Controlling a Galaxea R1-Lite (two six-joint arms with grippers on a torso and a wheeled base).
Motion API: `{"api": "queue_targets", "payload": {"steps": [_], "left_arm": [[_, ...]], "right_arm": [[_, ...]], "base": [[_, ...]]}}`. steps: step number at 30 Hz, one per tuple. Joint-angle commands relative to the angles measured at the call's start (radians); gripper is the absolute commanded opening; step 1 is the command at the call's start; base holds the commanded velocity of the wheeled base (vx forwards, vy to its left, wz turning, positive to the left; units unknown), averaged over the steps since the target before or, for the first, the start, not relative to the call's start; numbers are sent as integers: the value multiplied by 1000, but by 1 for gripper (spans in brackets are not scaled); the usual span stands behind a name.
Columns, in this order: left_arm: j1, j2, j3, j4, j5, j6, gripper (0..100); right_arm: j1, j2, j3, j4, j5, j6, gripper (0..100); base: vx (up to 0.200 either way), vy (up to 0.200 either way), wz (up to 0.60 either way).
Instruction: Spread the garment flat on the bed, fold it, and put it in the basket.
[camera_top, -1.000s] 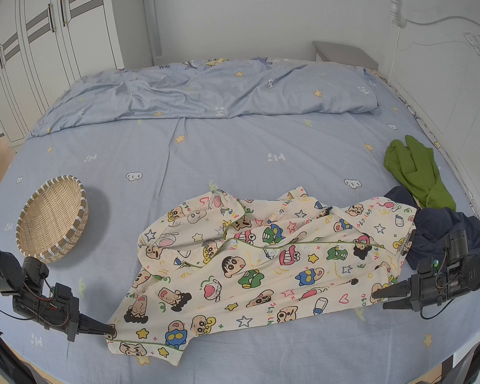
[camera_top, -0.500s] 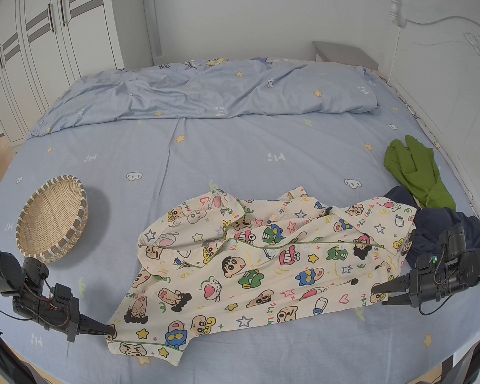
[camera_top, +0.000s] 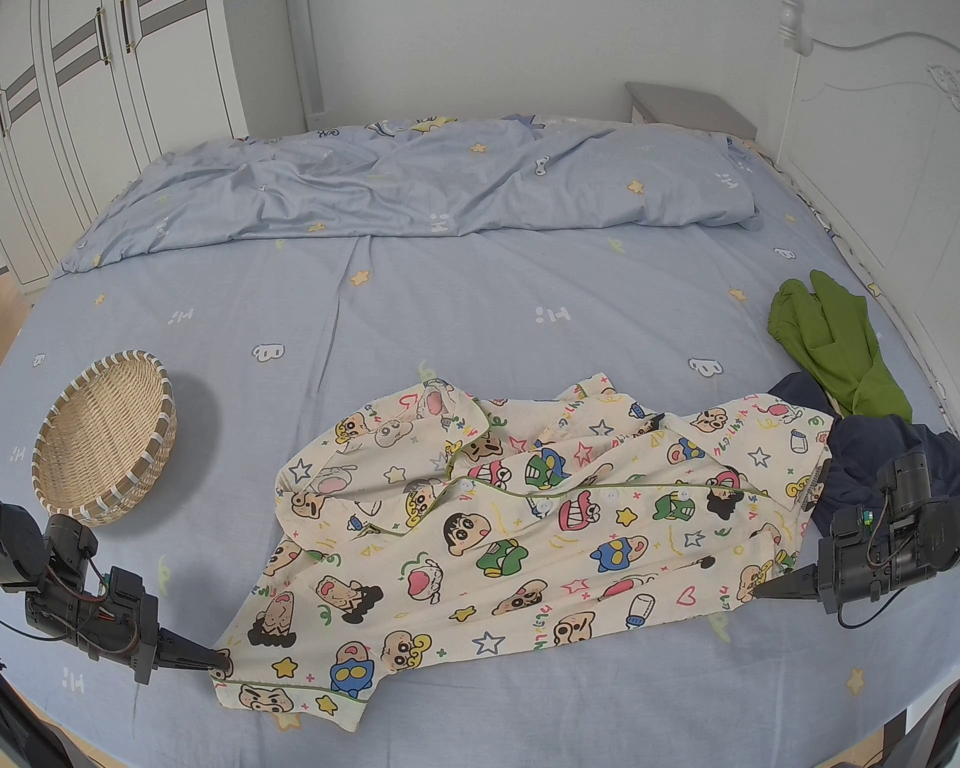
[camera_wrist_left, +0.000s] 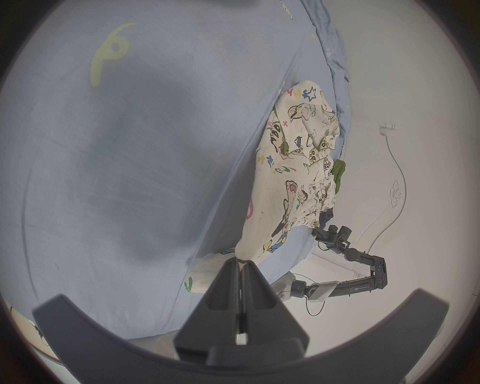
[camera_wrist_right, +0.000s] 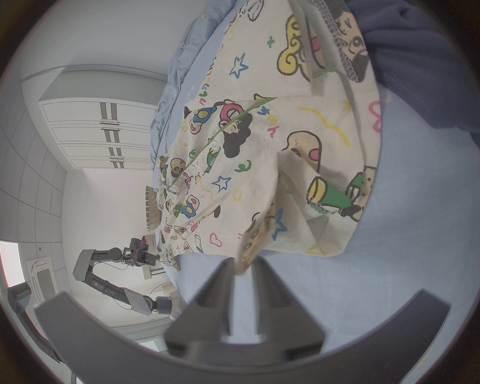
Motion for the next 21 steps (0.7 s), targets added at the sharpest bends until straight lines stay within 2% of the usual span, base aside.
{"api": "queue_targets", "payload": {"steps": [1, 10, 16, 21], "left_arm": [[1, 1, 0, 0, 0, 0, 0], [1, -2, -13, 46, 6, 0, 0], [-7, -3, -38, 128, 45, 21, 0], [-1, -9, -99, 252, 51, 23, 0]], "right_arm": [[-2, 1, -1, -1, 0, -1, 0], [-16, -25, 18, 15, 4, 2, 0], [-17, -157, 84, 78, 0, 15, 0], [-39, -314, 84, 315, -9, -7, 0]], "base": [[0, 0, 0], [0, 0, 0], [0, 0, 0], [0, 0, 0]]}}
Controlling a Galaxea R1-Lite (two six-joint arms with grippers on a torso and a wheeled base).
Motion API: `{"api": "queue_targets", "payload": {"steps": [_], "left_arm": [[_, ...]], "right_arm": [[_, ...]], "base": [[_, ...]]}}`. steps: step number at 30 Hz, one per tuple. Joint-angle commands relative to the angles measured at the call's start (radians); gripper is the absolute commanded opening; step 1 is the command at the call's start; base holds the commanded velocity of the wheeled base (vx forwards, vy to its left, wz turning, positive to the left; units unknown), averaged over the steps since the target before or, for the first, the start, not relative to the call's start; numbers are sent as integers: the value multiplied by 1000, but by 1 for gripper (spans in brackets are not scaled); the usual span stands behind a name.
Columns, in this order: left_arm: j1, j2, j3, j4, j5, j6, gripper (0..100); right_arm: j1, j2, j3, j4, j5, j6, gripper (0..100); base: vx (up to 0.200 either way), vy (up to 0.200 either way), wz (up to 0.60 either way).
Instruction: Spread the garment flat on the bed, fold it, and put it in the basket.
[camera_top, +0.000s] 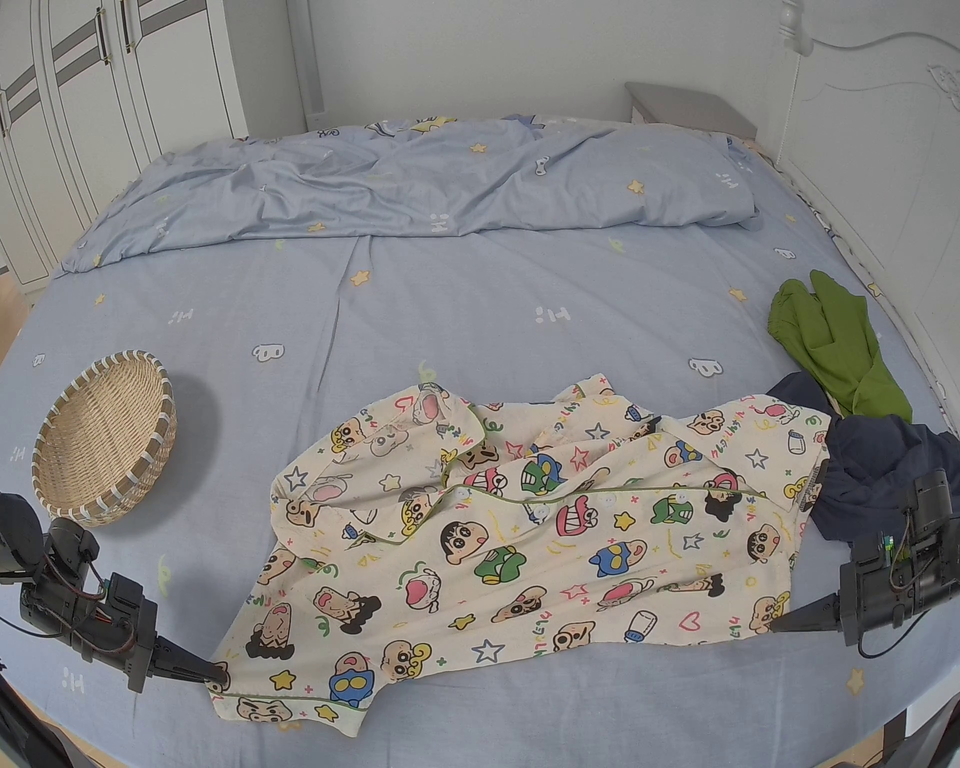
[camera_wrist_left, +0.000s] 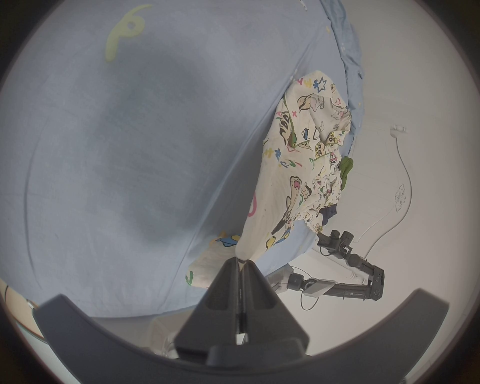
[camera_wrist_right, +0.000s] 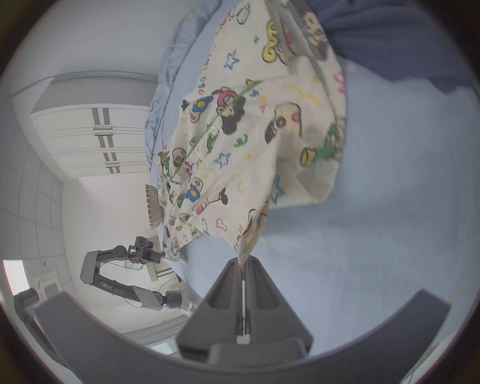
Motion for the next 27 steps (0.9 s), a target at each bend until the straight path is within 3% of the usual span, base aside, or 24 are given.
{"api": "queue_targets", "payload": {"steps": [1, 8, 9, 21, 27], "left_arm": [[2, -7, -59, 106, 9, 4, 0], [-1, -11, -102, 231, 24, 13, 0], [-9, -13, -109, 274, 46, 16, 0], [-58, -111, -75, 416, 56, 12, 0], [-44, -189, 28, 413, 59, 13, 0]], "right_arm": [[-15, -170, 13, 148, -7, -18, 0], [-37, -219, 26, 291, -14, -82, 0], [-71, -219, 45, 331, -56, -125, 0], [-86, -222, 143, 318, -191, -144, 0], [-129, -233, 158, 314, -203, -157, 0]], "base": [[0, 0, 0], [0, 0, 0], [0, 0, 0], [0, 0, 0], [0, 0, 0]]}}
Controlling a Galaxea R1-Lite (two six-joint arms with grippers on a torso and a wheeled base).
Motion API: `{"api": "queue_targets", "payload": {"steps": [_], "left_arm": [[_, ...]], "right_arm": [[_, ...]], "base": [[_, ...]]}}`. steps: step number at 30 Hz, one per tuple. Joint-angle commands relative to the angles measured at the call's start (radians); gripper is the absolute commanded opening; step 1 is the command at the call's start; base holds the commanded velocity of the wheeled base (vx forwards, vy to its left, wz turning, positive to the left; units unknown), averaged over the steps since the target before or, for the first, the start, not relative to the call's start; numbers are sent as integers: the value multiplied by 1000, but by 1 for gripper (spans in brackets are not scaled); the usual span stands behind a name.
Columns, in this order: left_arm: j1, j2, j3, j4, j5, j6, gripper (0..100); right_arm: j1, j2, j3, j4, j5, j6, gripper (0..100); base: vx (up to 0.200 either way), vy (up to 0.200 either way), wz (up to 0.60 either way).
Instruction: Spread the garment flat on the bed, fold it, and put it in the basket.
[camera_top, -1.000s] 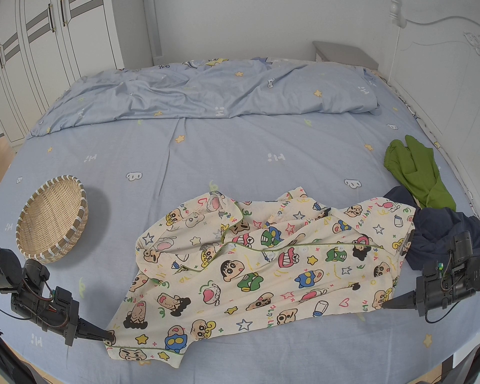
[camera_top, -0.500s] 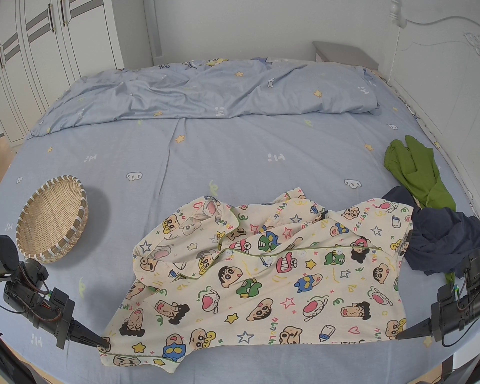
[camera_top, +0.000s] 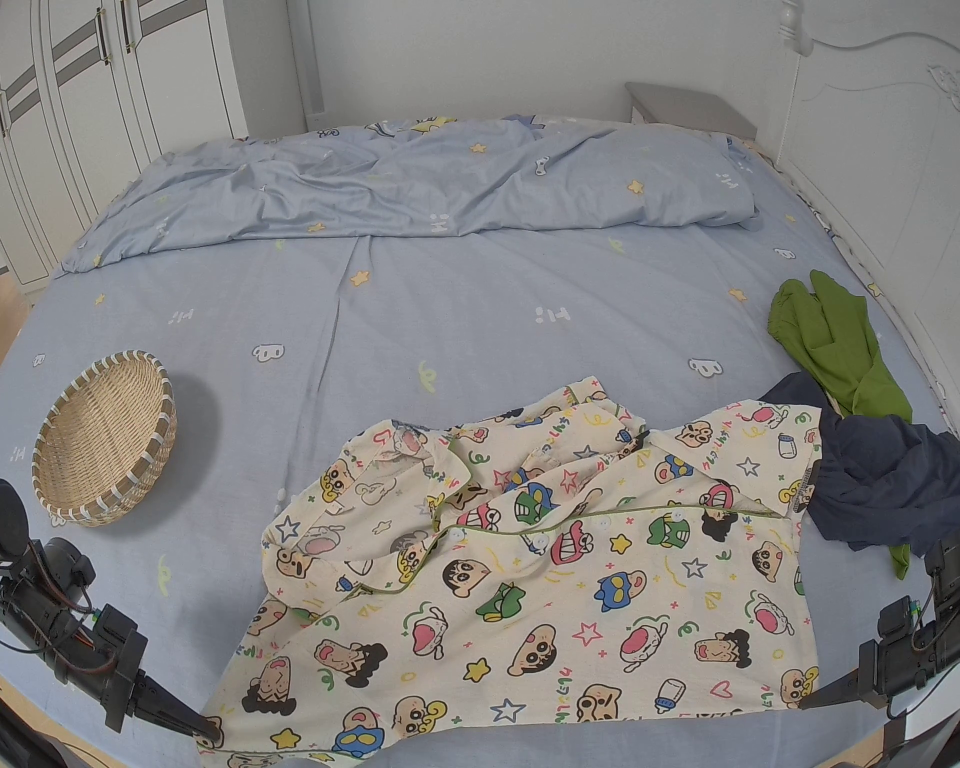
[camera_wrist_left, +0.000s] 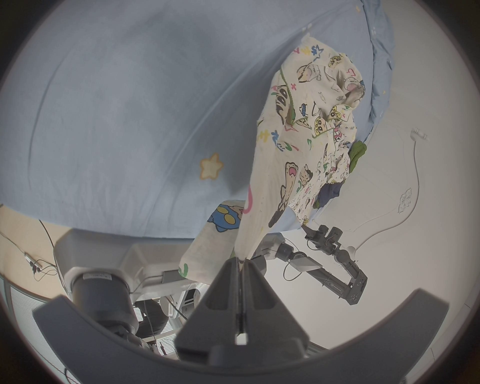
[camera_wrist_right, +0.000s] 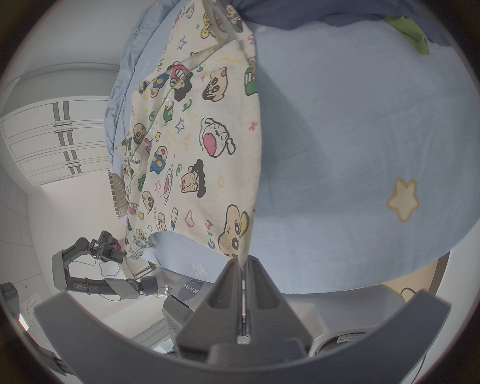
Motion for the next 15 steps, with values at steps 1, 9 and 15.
{"api": "queue_targets", "payload": {"steps": [1, 9, 15], "left_arm": [[1, -87, 85, -7, 0, -1, 0], [9, -144, 102, -9, 5, -13, 0], [36, -168, 109, -21, 99, -17, 0]], "right_arm": [[-30, -25, 14, 0, -6, -5, 0], [-65, -86, 35, 6, -110, -7, 0], [-54, -85, 63, 0, -118, -7, 0]], "base": [[0, 0, 0], [0, 0, 0], [0, 0, 0]]}}
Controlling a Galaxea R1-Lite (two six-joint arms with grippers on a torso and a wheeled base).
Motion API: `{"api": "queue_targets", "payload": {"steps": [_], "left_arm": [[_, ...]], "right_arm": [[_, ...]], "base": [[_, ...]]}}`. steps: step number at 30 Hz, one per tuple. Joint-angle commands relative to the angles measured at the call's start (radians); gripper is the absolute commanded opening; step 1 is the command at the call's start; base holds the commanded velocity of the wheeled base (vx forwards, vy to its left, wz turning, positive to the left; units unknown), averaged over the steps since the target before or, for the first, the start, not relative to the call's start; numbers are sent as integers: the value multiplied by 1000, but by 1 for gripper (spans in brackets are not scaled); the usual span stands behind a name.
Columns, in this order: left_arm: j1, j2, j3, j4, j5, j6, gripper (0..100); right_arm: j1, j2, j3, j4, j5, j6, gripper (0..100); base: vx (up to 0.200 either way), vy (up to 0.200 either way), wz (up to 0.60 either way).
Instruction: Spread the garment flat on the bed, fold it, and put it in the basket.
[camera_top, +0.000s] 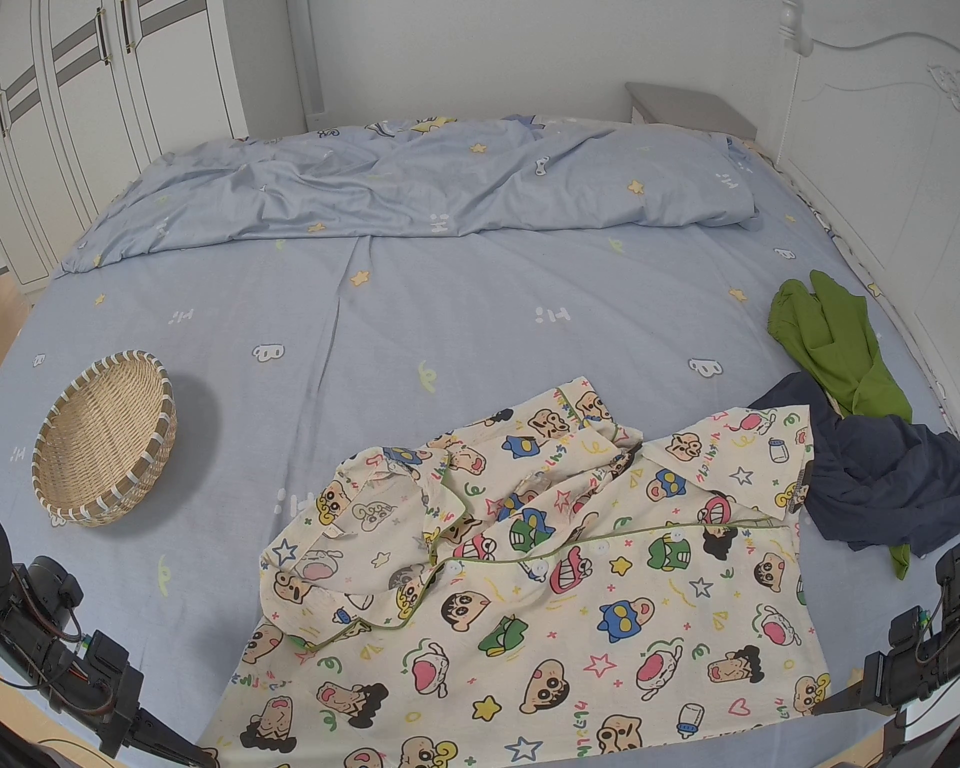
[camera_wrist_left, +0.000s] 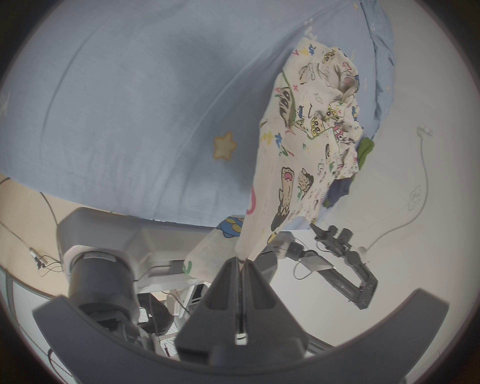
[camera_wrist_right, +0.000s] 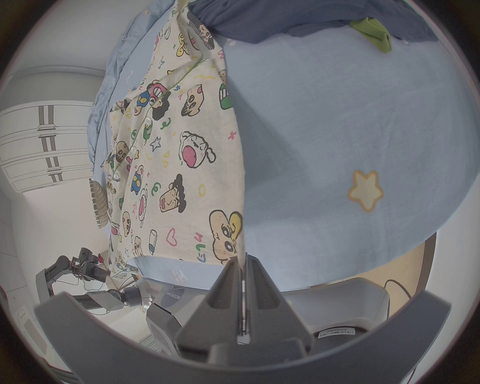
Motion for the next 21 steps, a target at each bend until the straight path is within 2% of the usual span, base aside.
{"api": "queue_targets", "payload": {"steps": [1, 9, 21], "left_arm": [[28, -45, 18, -27, 63, 3, 0], [54, -39, 55, -121, 132, 1, 0], [50, -20, 63, -136, 138, 1, 0]], "right_arm": [[20, -10, 24, -5, -2, -1, 0], [112, -3, 47, -8, -2, 4, 0], [116, 26, 56, -25, -2, 1, 0]], "base": [[0, 0, 0], [0, 0, 0], [0, 0, 0]]}}
